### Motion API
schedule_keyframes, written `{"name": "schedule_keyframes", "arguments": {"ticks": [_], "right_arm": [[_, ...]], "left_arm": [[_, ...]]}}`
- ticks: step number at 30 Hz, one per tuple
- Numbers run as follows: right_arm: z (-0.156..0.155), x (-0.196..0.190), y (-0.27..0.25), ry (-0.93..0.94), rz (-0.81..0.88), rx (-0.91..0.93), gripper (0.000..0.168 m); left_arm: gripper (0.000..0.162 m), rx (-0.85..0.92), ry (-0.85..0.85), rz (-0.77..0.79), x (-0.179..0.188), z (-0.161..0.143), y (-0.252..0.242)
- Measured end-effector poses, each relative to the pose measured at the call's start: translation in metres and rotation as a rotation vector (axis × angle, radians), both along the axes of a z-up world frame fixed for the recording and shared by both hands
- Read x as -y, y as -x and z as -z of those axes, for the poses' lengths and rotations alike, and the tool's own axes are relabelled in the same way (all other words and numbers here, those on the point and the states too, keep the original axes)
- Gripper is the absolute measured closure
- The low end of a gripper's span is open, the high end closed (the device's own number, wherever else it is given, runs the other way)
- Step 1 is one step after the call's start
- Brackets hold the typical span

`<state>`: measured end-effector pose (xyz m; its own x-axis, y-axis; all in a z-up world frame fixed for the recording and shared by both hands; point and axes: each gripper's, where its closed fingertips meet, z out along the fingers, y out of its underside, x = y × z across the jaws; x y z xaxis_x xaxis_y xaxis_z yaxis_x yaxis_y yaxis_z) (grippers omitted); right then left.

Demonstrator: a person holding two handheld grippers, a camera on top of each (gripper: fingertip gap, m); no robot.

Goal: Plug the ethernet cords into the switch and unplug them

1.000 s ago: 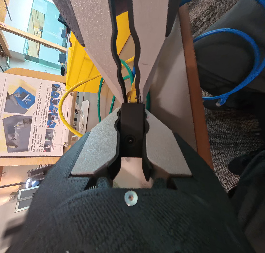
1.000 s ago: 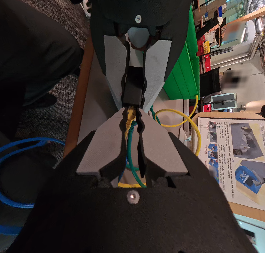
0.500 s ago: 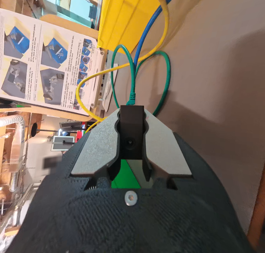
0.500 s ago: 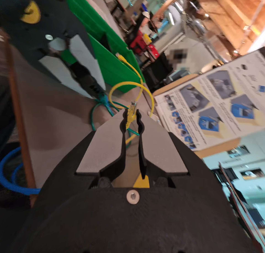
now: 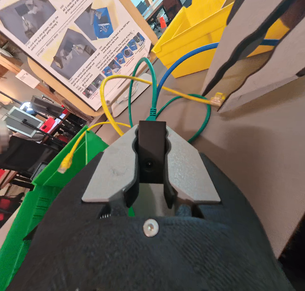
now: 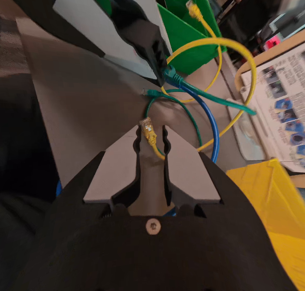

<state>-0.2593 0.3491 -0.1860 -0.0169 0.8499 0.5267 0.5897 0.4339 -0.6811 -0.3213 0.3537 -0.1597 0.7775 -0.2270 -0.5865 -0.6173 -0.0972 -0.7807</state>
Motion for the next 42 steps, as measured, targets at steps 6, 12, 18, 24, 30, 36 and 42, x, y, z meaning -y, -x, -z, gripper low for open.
{"name": "schedule_keyframes", "arguments": {"ticks": [6, 12, 18, 24, 30, 36, 42], "right_arm": [[-0.053, 0.006, -0.004, 0.451, -0.092, -0.225, 0.116], [-0.103, -0.099, -0.025, 0.523, 0.162, -0.414, 0.119], [-0.099, -0.133, 0.033, 0.48, 0.117, -0.271, 0.101], [-0.066, -0.147, 0.101, 0.319, 0.128, -0.021, 0.098], [-0.065, -0.151, 0.131, 0.193, 0.134, 0.091, 0.162], [-0.192, -0.159, 0.115, 0.205, 0.222, -0.199, 0.163], [-0.332, -0.147, 0.057, 0.541, 0.201, -0.589, 0.164]], "left_arm": [[0.137, 0.055, -0.03, 0.074, 0.003, -0.004, 0.004], [0.136, -0.045, -0.065, 0.127, 0.007, 0.003, -0.004], [0.136, -0.139, -0.093, 0.165, 0.009, 0.013, -0.013], [0.136, -0.16, -0.119, 0.169, 0.007, 0.022, -0.019], [0.136, -0.191, -0.087, 0.187, 0.007, 0.031, -0.023], [0.136, -0.206, -0.085, 0.171, 0.005, 0.032, -0.02], [0.136, -0.213, -0.055, 0.166, 0.003, 0.038, -0.019]]}}
